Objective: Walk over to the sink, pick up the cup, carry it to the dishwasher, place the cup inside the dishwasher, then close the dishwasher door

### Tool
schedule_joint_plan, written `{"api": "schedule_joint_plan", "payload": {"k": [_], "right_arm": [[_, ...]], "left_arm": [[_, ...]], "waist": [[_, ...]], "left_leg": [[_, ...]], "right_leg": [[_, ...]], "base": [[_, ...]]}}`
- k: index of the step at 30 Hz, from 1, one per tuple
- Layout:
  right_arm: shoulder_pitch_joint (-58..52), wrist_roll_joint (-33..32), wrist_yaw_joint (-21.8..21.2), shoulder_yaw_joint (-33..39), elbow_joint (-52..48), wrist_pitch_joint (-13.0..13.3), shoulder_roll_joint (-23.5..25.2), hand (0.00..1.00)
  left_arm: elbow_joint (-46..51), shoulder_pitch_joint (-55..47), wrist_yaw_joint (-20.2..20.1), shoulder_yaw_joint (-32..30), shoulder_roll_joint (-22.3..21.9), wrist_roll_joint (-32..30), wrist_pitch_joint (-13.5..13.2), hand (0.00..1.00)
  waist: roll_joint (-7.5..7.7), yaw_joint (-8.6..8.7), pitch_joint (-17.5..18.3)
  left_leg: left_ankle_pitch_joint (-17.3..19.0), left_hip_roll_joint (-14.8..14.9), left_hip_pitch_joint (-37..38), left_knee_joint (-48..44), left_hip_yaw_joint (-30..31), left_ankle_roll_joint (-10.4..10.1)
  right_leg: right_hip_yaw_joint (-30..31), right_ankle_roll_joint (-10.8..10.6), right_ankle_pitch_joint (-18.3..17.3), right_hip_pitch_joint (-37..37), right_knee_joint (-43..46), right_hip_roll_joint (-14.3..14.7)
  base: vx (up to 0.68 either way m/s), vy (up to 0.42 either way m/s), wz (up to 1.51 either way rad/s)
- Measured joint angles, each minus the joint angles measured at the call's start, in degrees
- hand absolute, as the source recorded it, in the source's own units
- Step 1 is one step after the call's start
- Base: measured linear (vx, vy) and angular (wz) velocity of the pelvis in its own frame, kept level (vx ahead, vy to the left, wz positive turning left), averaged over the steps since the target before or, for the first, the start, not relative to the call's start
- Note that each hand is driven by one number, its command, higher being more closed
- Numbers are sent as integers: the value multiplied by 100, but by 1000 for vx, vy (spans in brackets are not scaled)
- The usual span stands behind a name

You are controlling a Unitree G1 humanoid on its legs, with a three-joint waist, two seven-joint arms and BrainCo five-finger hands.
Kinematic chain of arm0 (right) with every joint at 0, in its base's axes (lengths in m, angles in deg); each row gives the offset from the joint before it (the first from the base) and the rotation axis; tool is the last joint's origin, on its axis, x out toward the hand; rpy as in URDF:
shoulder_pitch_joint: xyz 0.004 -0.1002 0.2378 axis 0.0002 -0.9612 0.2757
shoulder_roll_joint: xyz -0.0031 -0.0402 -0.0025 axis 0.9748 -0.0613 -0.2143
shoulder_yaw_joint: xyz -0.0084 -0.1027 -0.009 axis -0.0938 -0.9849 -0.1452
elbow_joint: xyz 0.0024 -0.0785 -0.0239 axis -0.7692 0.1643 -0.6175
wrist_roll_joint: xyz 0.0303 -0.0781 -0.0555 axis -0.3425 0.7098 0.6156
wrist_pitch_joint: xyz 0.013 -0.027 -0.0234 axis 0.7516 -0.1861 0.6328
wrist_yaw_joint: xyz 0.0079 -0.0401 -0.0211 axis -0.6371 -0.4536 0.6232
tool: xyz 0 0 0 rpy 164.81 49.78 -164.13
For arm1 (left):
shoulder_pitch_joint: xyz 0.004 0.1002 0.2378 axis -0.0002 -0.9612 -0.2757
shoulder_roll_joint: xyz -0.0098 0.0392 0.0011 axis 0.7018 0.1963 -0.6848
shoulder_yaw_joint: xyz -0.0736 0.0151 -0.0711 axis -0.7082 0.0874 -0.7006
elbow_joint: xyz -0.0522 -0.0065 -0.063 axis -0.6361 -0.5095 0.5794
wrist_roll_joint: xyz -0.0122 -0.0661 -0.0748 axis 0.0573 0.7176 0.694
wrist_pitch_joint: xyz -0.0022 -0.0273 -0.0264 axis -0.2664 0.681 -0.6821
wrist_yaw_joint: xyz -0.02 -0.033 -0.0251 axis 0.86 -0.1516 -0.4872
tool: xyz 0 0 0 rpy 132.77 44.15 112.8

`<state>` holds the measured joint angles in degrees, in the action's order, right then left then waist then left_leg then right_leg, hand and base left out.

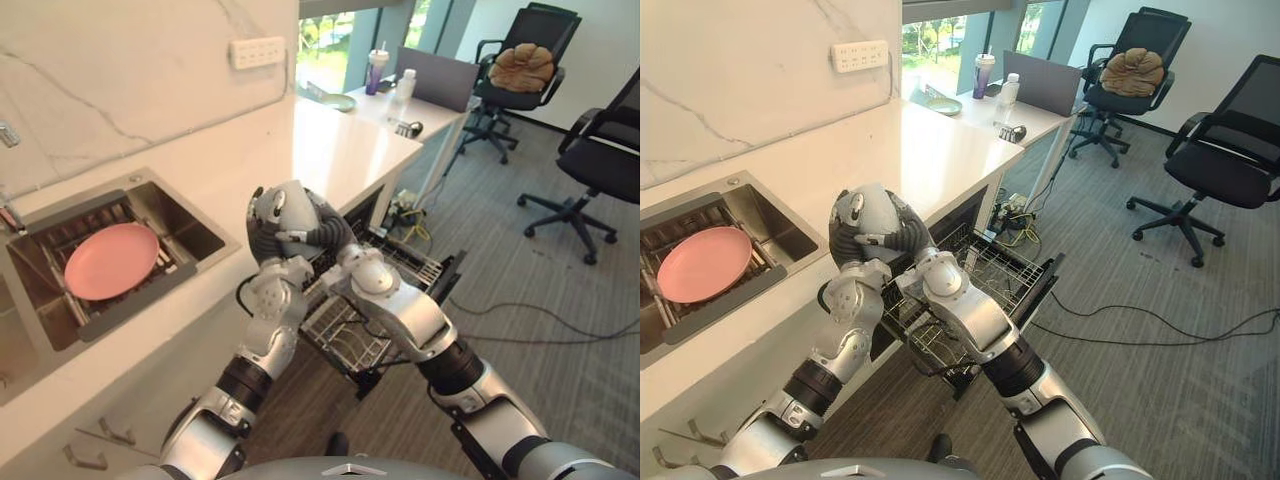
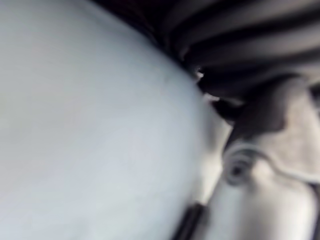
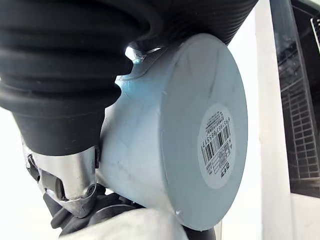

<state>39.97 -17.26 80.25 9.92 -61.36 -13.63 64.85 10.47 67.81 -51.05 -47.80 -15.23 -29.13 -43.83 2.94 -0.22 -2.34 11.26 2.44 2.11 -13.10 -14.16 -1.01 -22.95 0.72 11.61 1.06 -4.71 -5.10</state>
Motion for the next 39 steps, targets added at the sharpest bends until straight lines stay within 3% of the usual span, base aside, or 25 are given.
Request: {"api": "schedule_joint_plan", "payload": {"k": [2, 3, 9, 15, 22, 27, 33, 39], "right_arm": [[-11, -160, 67, 12, -112, 114, -66, 100], [-22, -239, 77, 39, -220, 173, -71, 100], [-175, -1020, 197, 96, -491, 609, -391, 100], [-440, -2016, 213, 169, -493, 971, -607, 100], [-667, -2620, 176, 282, -407, 1096, -645, 100], [-837, -3388, -133, 334, 527, 1247, -334, 100], [-1090, -3680, -299, 488, 809, 1374, -65, 100], [-1334, -3711, -197, 733, 899, 2305, 538, 100]], "left_arm": [[169, 0, 2, 0, 34, -254, 77, 100], [333, 0, 2, 1, 119, -460, 145, 0], [740, 0, -32, 138, 269, -1250, 510, 0], [771, 5, -304, 493, 773, -1894, 701, 0], [897, 14, -326, 762, 1336, -3353, 1280, 0], [640, 55, -791, 983, 1839, -4553, 1807, 0], [673, 56, -940, 1133, 1960, -4752, 1876, 0], [958, 60, -1032, 1133, 1654, -4978, 1861, 0]], "waist": [[-11, -18, -3], [-18, -23, -7], [-54, -51, -10], [-124, -29, -4], [-205, 41, -51], [-250, 98, -82], [-335, 147, -173], [-336, 217, -222]], "left_leg": [[1, -4, -3, -6, 0, -1], [2, -4, -13, -7, 1, -1], [-1, -2, -107, -10, 41, -10], [-4, -10, -183, -25, 39, -15], [-8, -51, -247, -54, 35, -6], [-192, -121, -98, 338, 97, 91], [-375, -155, 18, 658, 159, 79], [-418, -166, 62, 700, 117, 131]], "right_leg": [[1, 2, -1, -1, 0, -6], [0, 9, -10, 0, 0, -7], [-53, 26, -95, 26, 0, -19], [-80, 5, -87, 84, 0, -44], [-89, -43, -6, 121, -1, -87], [-117, -45, -5, 116, -41, -106], [-163, -42, -16, 122, -42, -100], [-114, -68, -28, 119, -40, -97]], "base": [[-20, 63, 3], [-23, 58, 0], [-33, 42, 6], [-3, 56, 3], [0, 73, 2], [-2, 49, 7], [28, 26, 4], [16, 41, -3]]}}
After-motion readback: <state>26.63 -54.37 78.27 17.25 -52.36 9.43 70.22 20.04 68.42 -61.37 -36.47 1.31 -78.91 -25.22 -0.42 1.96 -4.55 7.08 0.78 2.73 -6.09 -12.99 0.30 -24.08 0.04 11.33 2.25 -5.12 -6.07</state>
